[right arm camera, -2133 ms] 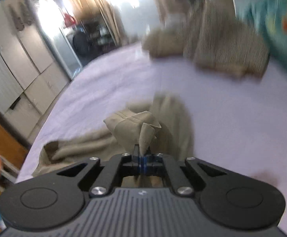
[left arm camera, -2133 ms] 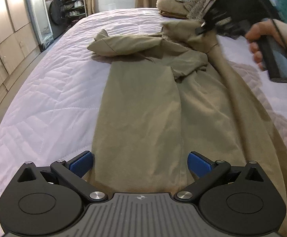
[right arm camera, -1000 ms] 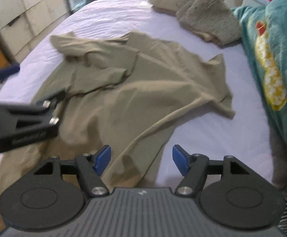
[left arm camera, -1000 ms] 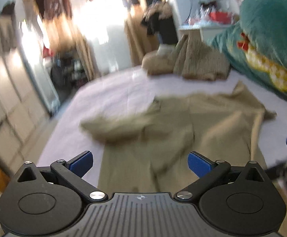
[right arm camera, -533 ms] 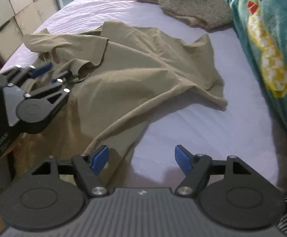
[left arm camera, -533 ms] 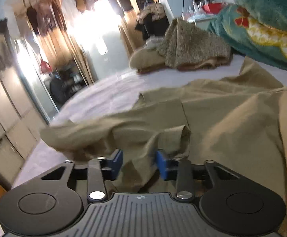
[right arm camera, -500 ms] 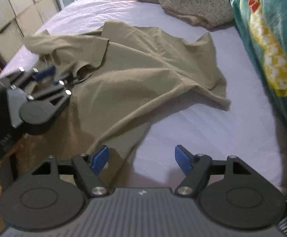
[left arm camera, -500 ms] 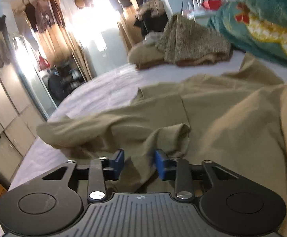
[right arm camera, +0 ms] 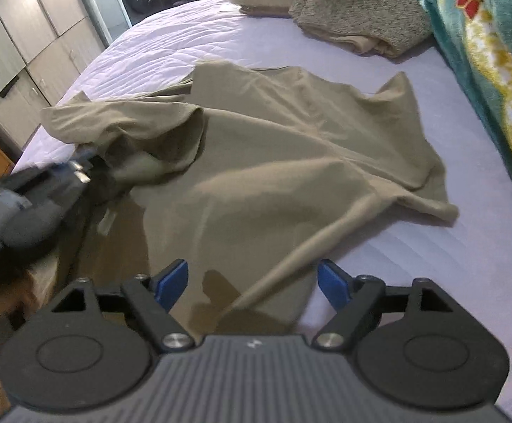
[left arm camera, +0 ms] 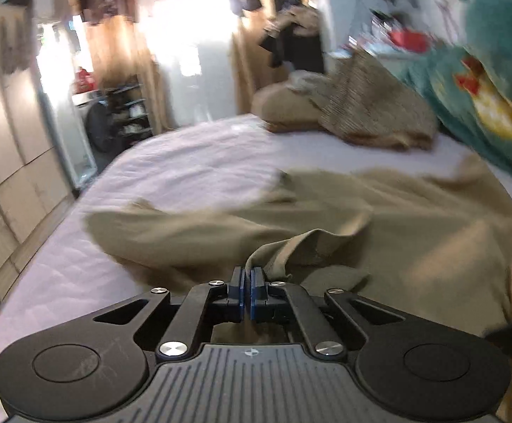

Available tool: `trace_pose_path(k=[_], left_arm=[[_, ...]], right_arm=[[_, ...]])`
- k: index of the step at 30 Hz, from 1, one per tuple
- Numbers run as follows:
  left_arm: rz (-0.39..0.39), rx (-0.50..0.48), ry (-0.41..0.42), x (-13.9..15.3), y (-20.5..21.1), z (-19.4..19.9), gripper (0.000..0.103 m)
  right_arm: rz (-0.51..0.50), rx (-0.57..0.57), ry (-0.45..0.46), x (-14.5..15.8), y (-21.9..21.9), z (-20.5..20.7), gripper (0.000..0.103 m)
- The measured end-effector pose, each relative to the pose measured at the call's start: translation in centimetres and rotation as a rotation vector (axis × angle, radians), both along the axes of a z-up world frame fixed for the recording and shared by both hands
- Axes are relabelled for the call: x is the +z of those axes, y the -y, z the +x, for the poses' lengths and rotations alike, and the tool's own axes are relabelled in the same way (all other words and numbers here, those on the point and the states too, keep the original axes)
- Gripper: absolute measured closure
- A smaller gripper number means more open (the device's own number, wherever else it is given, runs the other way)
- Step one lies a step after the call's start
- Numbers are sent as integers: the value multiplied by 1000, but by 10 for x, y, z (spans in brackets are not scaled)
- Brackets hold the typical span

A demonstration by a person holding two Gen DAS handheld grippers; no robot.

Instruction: Fold clothes

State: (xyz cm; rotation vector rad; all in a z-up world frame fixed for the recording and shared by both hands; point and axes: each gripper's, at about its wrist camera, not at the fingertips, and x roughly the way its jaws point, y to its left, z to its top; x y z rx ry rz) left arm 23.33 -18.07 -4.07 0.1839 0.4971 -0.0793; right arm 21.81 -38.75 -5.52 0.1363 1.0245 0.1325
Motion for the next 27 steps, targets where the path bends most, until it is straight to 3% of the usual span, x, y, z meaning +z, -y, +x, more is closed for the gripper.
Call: trace_pose_path(k=[2,6,8,11,13,14,17,19,20,22,24,26,27], left_arm=[[-87,75,15,18,-39,2,100],[-182,271,19,40,-125,-2,100],[-160,386,-35,36,-166,-5,100],[-122,531,-198,16,-214,-4,100],[-174,567,-232,13,-232,-8,98],[-196,575,-210,18,-234,-10,97],[-156,563,-91,48,-217,-5,89],[-183,477,-45,69,-198,9,86],[-211,423,-46,76,-188,20,86],[-265,325,-56,90,-166,43,85],[-322,265,-92,91,-151,62,71],[-328,250,-129,84,-137,81,54],[-313,255,-146,77,-132,90,52]], right_arm=[[-15,18,-6,-2,-7,1,19],[-36,21,-27,-8,-12,6,17],[-31,14,-37,-11,-12,9,17],[-4,-3,-49,-9,-10,15,17],[20,-13,-46,-5,-8,21,17],[31,-18,-41,-1,-7,25,17],[78,-26,-36,11,-1,45,16],[93,-39,-36,18,3,65,15],[91,-43,-35,21,4,76,15],[182,-31,-114,26,9,95,15],[275,-20,-196,30,13,114,14],[227,13,-234,40,10,125,14],[180,25,-239,47,9,130,14]])
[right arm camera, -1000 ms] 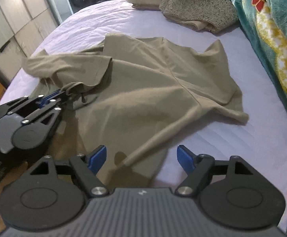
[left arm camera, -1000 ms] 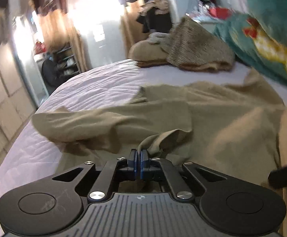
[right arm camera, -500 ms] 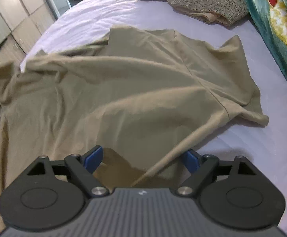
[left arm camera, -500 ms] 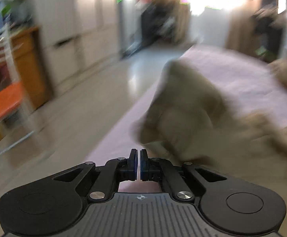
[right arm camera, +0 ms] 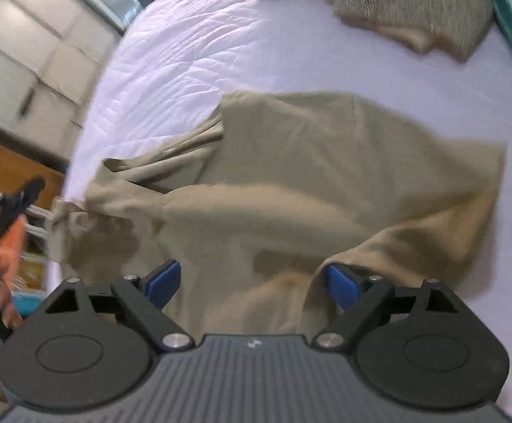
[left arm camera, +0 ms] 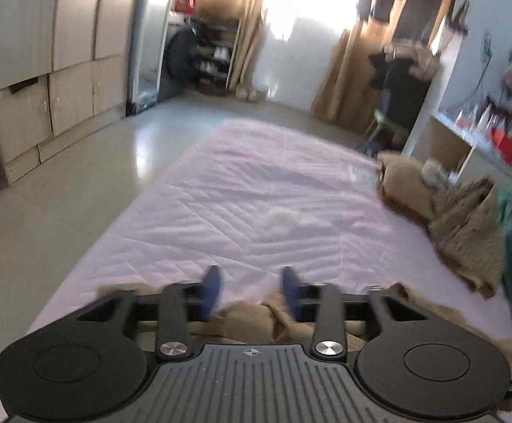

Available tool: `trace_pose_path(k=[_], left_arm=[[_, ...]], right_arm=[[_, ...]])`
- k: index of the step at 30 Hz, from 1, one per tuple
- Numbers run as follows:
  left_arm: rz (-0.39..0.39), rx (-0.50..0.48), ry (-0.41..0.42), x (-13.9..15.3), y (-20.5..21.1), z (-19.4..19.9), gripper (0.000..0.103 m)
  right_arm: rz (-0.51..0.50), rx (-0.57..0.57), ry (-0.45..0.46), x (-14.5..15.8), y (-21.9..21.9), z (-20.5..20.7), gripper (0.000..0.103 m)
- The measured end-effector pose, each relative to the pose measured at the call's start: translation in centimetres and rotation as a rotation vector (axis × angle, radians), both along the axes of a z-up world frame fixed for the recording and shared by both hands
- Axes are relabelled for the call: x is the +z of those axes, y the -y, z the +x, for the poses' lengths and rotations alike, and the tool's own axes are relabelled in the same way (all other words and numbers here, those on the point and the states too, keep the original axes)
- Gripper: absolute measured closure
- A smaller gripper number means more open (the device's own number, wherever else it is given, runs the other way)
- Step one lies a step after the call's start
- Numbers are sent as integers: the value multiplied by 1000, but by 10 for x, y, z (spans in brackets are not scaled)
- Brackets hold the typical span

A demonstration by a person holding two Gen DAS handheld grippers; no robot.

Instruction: Fold clothes

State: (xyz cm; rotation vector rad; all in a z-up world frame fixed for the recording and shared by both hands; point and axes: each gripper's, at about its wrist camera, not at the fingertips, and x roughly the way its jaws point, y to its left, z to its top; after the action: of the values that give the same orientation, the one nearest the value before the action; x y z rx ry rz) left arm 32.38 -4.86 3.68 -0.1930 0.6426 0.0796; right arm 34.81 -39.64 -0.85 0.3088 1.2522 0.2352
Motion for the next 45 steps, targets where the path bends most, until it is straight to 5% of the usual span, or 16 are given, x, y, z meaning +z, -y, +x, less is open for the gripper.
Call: trace_pose_path(k=[2,4,6,8,11,13,17,23,26,32,37,41,45], left_arm=[[-3,2,-46,-18,8,11,52],[-29,9,-107,-42,13,17,52],[27,5,-131,-63,12,19,50],[121,-33,-120,-81,16,15,47],[249,-88,-96,-89,22,3,46],[266,-96,-99,-74,20,-10,46],[132,-149,-108,-35,9,-64,46],[137,-229,-222,-22,20,-191,46],[147,-251,-284,-30,20,-259,46],[237,-232,-312,-51,26,-371,46],[331,-288,-248,-53,35,-419,45],[392,-318,-301,-68,44,-418,45],[464,-320,-328,-84,52,-411,34]], right_arm=[[-142,18,24,12,-3,8,13],[-442,27,71,26,-11,13,13],[-616,-5,154,37,-13,17,13],[-450,26,186,39,-11,22,12],[-237,-32,107,15,-13,25,12],[-251,-35,73,0,-25,10,12],[-329,101,-8,-9,-55,-67,12],[-218,109,-113,-9,-83,-216,11],[-283,182,-59,-18,-114,-289,11],[-375,281,130,-50,-155,-366,11],[-392,246,198,-73,-153,-377,5],[-233,124,208,-59,-133,-374,5],[-302,169,176,-71,-140,-365,5]])
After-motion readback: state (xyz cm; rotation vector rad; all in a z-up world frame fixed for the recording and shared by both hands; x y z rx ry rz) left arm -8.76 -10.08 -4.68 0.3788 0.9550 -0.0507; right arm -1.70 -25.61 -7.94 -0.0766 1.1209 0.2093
